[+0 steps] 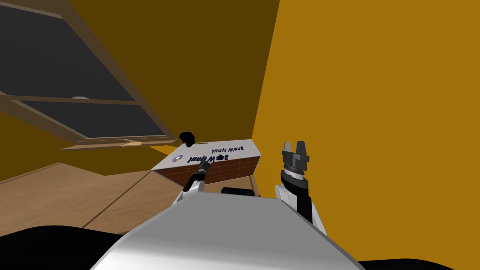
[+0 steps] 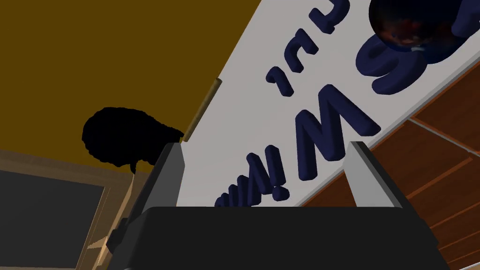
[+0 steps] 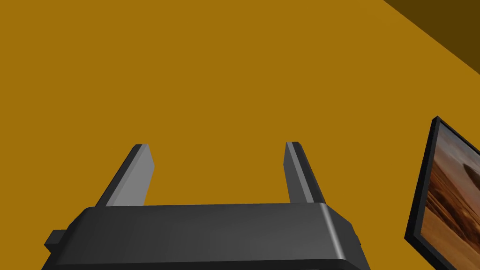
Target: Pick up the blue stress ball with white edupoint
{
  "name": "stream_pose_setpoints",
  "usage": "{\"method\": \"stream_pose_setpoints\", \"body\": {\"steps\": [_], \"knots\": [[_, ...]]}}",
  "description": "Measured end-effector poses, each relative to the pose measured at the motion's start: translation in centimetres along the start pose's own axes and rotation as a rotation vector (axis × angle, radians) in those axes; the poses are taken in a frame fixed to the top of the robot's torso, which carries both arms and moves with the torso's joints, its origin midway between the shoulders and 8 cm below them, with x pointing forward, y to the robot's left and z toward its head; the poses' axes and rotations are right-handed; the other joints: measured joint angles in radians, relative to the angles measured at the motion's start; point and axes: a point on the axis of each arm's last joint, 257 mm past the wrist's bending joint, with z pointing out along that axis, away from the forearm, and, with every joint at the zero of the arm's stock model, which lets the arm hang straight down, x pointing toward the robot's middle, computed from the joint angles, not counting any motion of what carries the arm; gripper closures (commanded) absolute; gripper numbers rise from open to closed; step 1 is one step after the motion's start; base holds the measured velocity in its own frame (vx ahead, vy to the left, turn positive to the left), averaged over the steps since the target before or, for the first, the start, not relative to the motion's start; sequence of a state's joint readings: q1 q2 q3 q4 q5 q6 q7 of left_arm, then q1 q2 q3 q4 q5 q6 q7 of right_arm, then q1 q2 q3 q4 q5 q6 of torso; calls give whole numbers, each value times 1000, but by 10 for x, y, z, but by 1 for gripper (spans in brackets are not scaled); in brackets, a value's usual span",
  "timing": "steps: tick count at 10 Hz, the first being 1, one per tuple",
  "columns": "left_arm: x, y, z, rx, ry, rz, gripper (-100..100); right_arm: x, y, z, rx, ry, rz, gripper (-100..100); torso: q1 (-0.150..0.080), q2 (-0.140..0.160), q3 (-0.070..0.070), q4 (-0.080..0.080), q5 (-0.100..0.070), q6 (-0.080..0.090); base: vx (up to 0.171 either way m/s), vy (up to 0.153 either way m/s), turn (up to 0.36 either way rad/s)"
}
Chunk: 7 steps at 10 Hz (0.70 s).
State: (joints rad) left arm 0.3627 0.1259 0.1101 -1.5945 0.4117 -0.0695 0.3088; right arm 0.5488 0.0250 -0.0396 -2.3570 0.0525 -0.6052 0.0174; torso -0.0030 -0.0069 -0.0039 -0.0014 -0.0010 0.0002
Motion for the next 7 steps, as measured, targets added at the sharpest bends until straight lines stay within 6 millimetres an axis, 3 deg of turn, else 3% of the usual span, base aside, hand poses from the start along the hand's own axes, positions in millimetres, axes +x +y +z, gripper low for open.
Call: {"method": "stream_pose_setpoints", "body": {"steps": [4, 7], "knots": [[-11, 61, -4, -135, -56, -105, -100, 0, 0, 0, 0, 0, 0, 0, 0, -3, -2, -1, 0, 0, 128, -50, 53], [5, 100, -14, -205, -78, -198, -100, 0, 0, 0, 0, 0, 0, 0, 0, -2, -1, 0, 0, 0, 97, -45, 15]]}}
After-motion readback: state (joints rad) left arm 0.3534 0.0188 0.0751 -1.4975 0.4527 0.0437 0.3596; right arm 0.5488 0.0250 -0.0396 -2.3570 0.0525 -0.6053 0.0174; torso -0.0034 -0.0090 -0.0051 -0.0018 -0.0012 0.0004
